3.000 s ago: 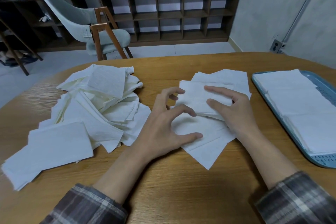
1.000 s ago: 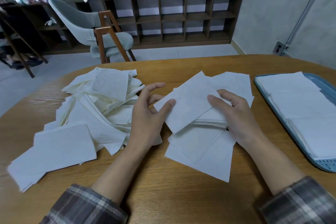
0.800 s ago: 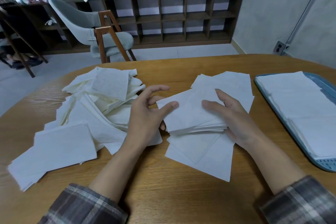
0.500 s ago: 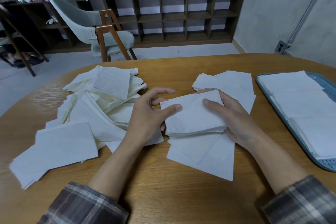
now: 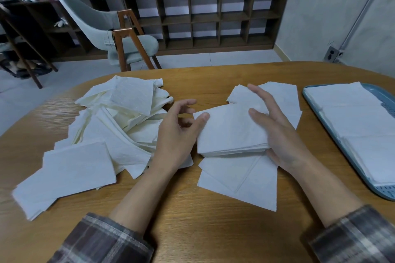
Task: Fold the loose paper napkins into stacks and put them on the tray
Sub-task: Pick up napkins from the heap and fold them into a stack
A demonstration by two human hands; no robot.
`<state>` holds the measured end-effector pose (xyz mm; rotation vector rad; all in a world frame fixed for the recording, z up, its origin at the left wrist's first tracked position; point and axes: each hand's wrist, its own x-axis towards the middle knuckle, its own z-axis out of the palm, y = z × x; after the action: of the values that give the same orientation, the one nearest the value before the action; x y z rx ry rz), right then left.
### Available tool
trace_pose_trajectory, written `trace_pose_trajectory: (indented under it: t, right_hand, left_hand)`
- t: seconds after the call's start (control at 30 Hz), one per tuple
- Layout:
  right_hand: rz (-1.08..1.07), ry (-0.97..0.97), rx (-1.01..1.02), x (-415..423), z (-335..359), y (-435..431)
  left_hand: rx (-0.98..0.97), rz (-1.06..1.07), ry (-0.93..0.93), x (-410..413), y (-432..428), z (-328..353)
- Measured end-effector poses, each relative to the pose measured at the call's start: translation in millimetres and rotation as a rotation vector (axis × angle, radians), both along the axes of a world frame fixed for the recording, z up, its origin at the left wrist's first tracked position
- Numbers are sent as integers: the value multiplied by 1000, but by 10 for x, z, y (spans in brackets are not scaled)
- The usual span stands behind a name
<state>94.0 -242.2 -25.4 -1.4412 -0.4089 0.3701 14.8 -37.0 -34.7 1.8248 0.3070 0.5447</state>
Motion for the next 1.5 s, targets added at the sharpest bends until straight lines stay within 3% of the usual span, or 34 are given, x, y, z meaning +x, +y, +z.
trace_pose_trajectory:
  t: [0.1, 0.2, 0.4, 0.5, 0.67, 0.87, 1.13, 1.5]
  right_hand:
    - [11, 78, 107, -18, 65, -25]
    - [-5, 49, 54, -6, 42, -19]
    - [100, 20, -16, 32, 16, -55]
    - [137, -105, -111, 52, -10, -93]
    - [-132, -310, -267, 97, -84, -86]
    - [-323, -345, -274, 196, -196, -115]
    - [-314, -344, -272, 201, -206, -97]
    - [-382, -359, -232, 246, -201, -126]
  left_hand:
    - [-168, -156, 121, -30, -64, 71]
    - [-384, -303, 147, -50, -77, 93]
    - [-47, -242, 44, -48, -66, 14]
    - [115, -230, 15, -38, -62, -33]
    - [357, -151, -19, -8, -112, -162]
    - [661, -253, 198, -25, -147, -249]
    - [602, -310, 277, -1, -80, -181]
    - [547, -250, 71, 16, -47, -231]
